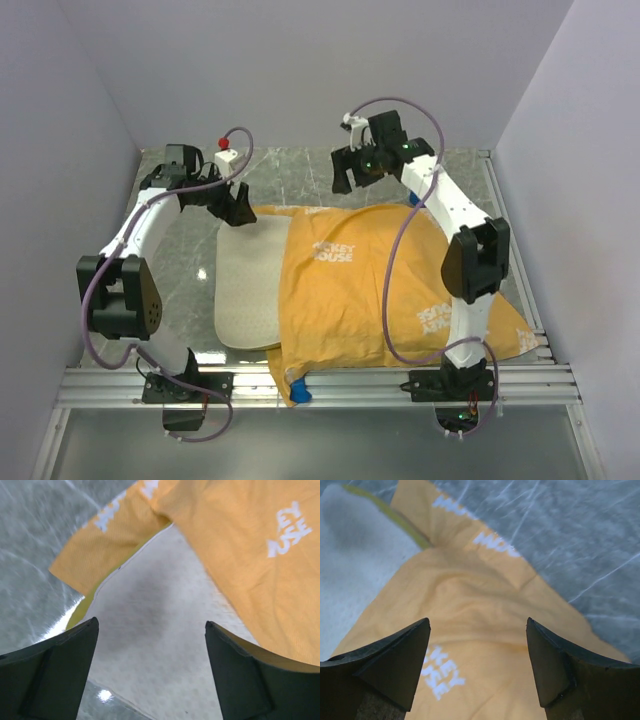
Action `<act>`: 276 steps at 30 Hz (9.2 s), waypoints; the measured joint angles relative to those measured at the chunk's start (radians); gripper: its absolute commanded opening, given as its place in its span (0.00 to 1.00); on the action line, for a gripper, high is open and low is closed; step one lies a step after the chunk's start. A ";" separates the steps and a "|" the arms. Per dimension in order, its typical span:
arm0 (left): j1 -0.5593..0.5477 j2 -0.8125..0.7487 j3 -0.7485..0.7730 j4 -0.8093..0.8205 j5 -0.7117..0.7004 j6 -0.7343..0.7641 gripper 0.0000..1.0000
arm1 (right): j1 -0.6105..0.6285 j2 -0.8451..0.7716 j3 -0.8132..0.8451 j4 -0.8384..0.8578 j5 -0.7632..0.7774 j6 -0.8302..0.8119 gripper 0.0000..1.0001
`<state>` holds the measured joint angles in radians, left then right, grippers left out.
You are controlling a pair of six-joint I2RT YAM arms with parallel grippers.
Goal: Put the pillow into the pillowcase
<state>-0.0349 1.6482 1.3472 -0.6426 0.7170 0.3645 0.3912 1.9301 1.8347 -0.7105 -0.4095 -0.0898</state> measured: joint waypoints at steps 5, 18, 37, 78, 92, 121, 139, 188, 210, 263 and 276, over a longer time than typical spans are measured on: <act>-0.056 0.004 0.016 0.033 -0.018 0.039 0.99 | -0.048 0.200 0.160 0.019 0.019 0.004 0.84; -0.218 0.275 0.005 0.079 -0.140 0.145 0.74 | -0.049 0.379 0.103 -0.033 -0.158 -0.010 0.72; -0.467 -0.522 -0.577 0.443 -0.262 0.666 0.00 | -0.128 0.134 0.049 -0.097 -0.361 -0.009 0.94; -0.678 -0.782 -0.830 0.676 -0.389 0.982 0.00 | 0.039 -0.107 -0.267 0.202 -0.649 0.269 0.00; -0.677 -0.726 -0.798 0.691 -0.383 0.973 0.00 | 0.077 -0.118 -0.305 0.384 -0.623 0.463 0.00; -0.790 -0.660 -0.789 0.937 -0.379 0.854 0.00 | 0.433 -0.063 -0.404 1.435 -0.527 1.463 0.00; -0.519 -0.399 -0.884 0.795 -0.357 0.657 0.31 | -0.032 -0.253 -0.292 0.521 -0.370 0.627 0.96; -0.596 -0.632 -0.523 0.086 -0.158 0.127 0.93 | -0.117 -0.390 -0.280 -0.138 -0.154 -0.014 0.91; -1.088 -0.116 -0.496 0.489 -0.587 0.072 0.18 | -0.140 -0.215 -0.781 -0.280 0.002 -0.203 0.95; -0.515 -0.037 -0.360 0.689 -0.416 -0.475 0.00 | 0.132 -0.422 -0.566 -0.010 -0.835 0.047 0.00; -0.491 0.065 -0.275 0.726 -0.475 -0.675 0.09 | 0.115 -0.582 -0.738 0.064 -0.798 0.011 0.41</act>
<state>-0.5259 1.7134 1.0721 0.0834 0.2424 -0.3103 0.5064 1.3479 1.0966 -0.6460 -1.2076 -0.0792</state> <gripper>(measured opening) 0.038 0.157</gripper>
